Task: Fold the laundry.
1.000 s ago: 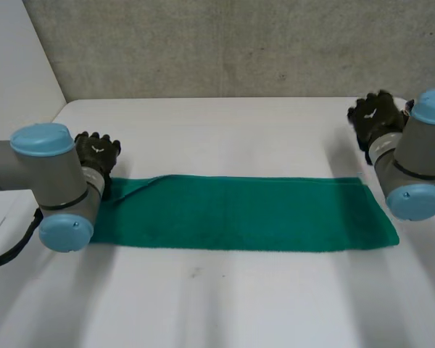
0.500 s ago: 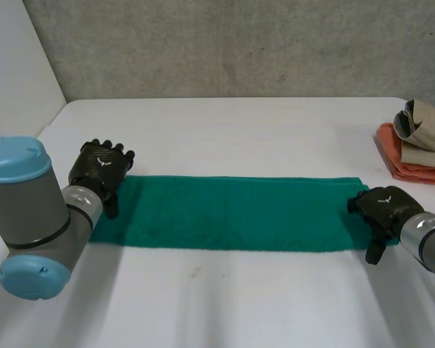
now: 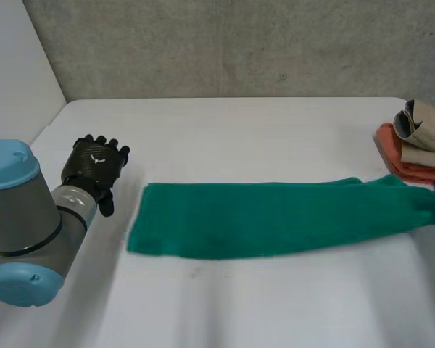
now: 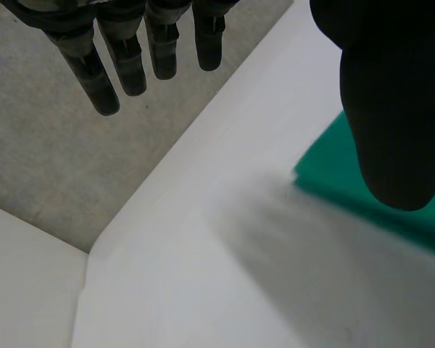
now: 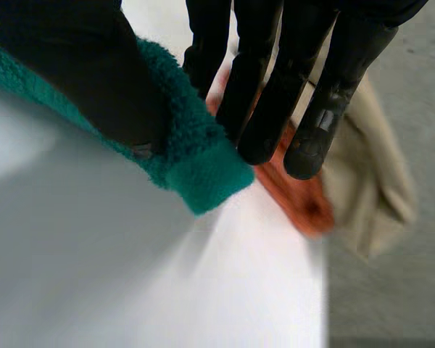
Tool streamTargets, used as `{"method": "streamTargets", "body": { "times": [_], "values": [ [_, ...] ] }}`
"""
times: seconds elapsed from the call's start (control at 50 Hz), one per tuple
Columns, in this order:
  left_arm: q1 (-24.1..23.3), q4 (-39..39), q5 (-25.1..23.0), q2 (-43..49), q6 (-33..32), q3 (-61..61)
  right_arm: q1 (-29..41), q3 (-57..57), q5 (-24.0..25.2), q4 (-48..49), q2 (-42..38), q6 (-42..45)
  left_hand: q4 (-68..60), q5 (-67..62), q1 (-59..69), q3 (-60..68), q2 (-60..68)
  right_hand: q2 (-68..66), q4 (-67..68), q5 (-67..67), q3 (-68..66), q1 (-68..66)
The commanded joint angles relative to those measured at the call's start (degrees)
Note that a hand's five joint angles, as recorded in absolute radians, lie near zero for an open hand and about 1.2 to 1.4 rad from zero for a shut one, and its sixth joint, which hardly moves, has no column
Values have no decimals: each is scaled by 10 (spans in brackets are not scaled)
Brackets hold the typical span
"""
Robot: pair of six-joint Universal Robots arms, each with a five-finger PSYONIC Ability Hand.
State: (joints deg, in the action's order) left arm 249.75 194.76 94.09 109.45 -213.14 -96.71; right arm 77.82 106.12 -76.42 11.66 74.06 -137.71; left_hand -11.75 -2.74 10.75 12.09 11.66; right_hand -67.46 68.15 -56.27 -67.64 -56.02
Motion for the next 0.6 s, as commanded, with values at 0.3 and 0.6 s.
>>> {"method": "streamTargets", "body": {
  "times": [0.3, 0.6],
  "values": [
    [18, -1, -4, -35, 1, -26, 272, -99, 29, 56, 50, 55, 18, 27, -8, -21, -17, -125, 118, -137, -124, -240],
    [13, 0, -4, -31, 0, -26, 567, -275, 79, 62, -217, 39, 18, 27, -8, -21, -17, -125, 118, -137, -124, -240]
  ]
}}
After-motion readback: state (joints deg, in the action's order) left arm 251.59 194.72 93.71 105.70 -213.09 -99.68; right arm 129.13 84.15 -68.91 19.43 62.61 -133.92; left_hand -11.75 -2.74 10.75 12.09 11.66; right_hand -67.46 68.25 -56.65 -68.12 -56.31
